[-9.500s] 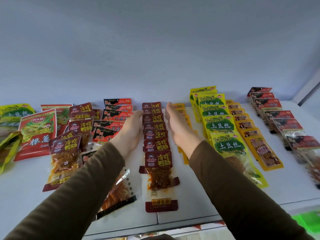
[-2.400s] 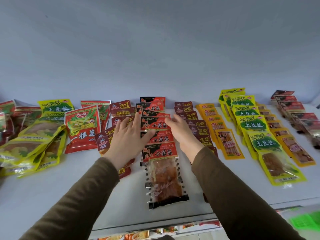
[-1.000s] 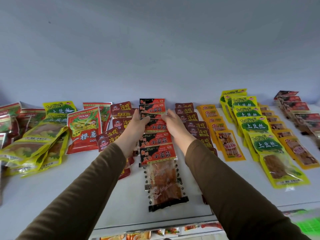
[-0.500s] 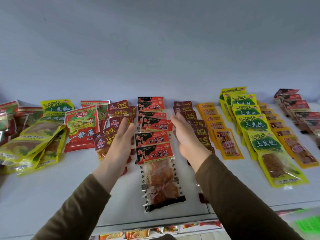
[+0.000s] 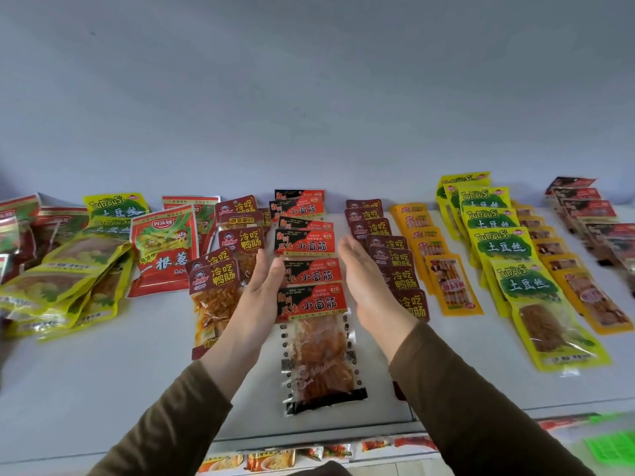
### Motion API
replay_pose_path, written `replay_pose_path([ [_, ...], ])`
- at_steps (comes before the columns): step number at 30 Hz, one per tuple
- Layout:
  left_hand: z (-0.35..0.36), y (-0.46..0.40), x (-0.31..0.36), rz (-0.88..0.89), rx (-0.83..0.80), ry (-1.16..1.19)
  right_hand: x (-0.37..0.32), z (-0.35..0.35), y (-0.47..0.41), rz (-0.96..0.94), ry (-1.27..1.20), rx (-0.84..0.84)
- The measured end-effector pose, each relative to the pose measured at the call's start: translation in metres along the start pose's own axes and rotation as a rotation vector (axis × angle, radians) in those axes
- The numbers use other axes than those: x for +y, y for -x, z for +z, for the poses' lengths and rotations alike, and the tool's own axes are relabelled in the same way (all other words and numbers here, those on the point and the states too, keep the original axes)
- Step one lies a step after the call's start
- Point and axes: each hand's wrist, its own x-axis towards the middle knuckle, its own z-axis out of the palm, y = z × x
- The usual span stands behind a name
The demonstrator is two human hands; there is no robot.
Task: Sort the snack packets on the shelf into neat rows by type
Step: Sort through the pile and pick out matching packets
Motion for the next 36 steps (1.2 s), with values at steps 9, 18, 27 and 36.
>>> replay_pose_path([
  [9,0.009,0.009,-0.009,-0.036,-0.044,-0.068,0.015,0.004,0.020,0.001,0.011,0.006],
  [18,-0.005,-0.039,0.038,-0.013,-0.035,-0.154,-0.042,-0.003,-0.025,0.037,0.020,0.022],
  [27,0.007,-0.088,0.056,-0.157,0.073,-0.027,-0.059,0.007,-0.074,0.156,-0.015,-0.044],
  [36,0.009,-0.098,0.051,-0.166,0.062,-0.010,-0.060,0.012,-0.082,0.152,0.005,-0.080],
])
